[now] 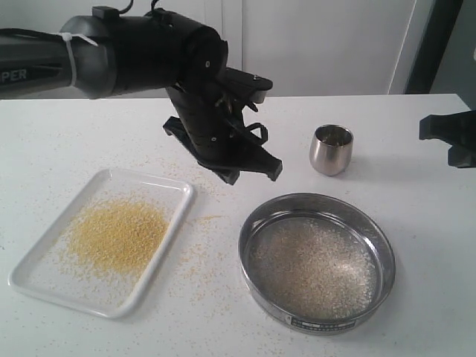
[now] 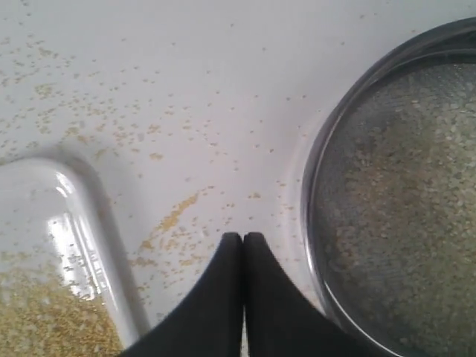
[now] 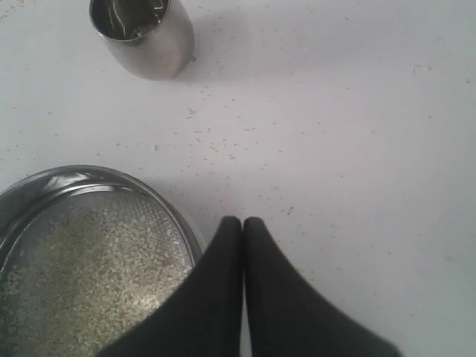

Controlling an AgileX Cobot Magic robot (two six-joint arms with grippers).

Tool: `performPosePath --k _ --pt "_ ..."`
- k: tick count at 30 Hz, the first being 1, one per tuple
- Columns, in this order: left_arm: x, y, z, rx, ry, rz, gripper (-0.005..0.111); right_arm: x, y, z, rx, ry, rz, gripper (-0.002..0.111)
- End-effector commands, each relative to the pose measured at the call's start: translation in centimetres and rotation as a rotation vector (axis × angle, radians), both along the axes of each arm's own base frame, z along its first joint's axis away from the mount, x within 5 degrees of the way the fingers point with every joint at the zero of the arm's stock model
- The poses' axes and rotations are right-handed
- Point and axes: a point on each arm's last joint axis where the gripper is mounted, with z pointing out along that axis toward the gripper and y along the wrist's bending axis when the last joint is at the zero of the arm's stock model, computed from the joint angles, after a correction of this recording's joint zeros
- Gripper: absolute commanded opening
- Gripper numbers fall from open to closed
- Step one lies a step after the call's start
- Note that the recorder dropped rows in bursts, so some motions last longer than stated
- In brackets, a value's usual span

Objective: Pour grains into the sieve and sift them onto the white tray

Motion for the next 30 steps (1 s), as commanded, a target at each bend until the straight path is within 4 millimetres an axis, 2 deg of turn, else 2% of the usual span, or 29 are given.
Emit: performPosePath --k 1,6,17,25,30 --pt "1.4 2.5 0.7 0.011 0.017 0.092 0.000 -0.1 -0.2 0.1 -0.001 -0.010 -0.008 0.000" --pt "3.0 5.8 0.4 0.065 0.083 0.182 0.000 -0.1 -0.2 0.1 -0.001 -0.010 -0.008 0.000" --pt "4.9 12.8 0.2 0.137 0.185 0.331 0.000 -0.1 -0.2 0.1 -0.001 -0.010 -0.008 0.000" --pt "3.9 16.5 0.7 0.126 0.191 0.353 0.000 -0.1 -0.2 0.1 -0.001 -0.010 -0.008 0.000" --pt "2.8 19.7 1.2 0.077 0.213 0.364 0.000 -0.1 -0.2 0.1 -0.001 -0.010 -0.008 0.000"
